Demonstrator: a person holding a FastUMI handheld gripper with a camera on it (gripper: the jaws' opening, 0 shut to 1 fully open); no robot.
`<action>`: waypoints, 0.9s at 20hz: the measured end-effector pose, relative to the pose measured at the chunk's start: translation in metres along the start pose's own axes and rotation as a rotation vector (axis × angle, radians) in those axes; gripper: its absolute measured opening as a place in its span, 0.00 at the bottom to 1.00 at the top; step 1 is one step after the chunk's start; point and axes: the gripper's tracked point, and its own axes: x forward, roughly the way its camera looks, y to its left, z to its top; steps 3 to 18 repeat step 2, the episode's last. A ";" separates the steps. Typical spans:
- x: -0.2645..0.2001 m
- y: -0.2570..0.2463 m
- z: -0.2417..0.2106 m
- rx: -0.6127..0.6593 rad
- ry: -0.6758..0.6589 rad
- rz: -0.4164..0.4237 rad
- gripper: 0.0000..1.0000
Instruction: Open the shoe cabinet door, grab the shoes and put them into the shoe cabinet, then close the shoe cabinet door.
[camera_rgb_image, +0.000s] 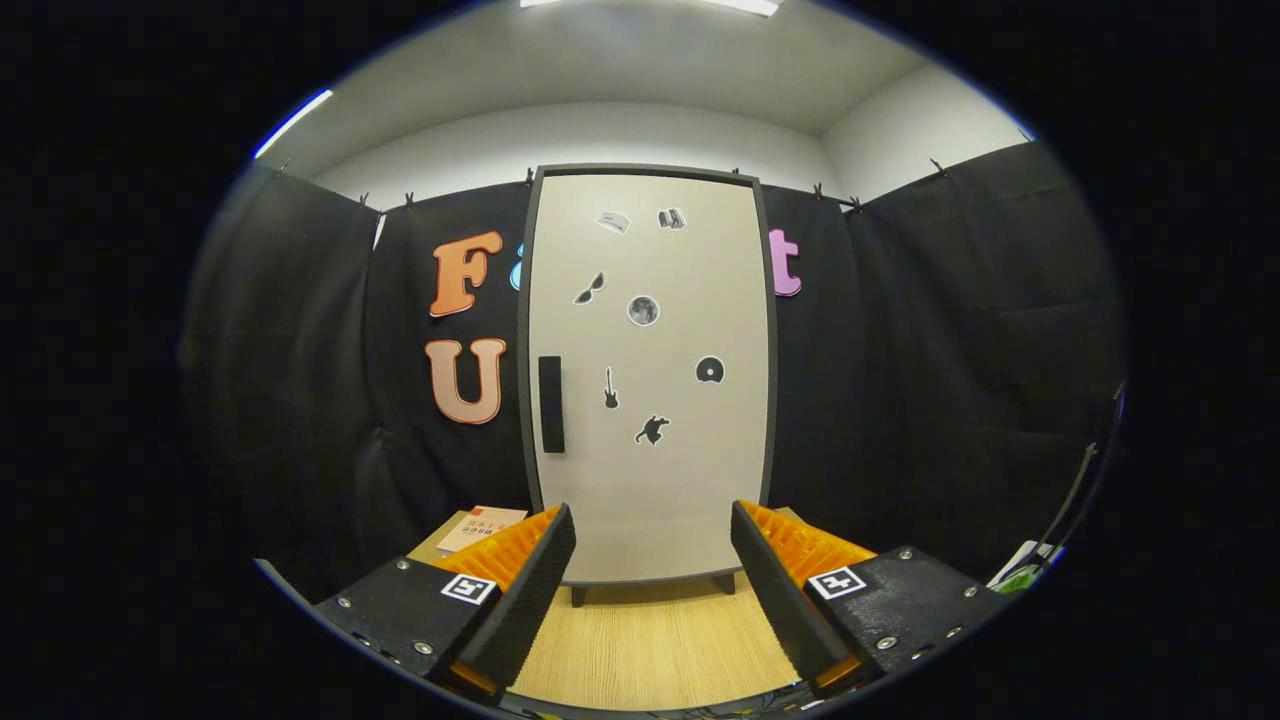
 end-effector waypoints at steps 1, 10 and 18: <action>-0.002 -0.001 0.000 0.000 -0.001 -0.002 0.97; -0.002 0.000 0.001 0.002 -0.004 0.001 0.98; -0.002 0.000 0.001 0.002 -0.004 0.001 0.98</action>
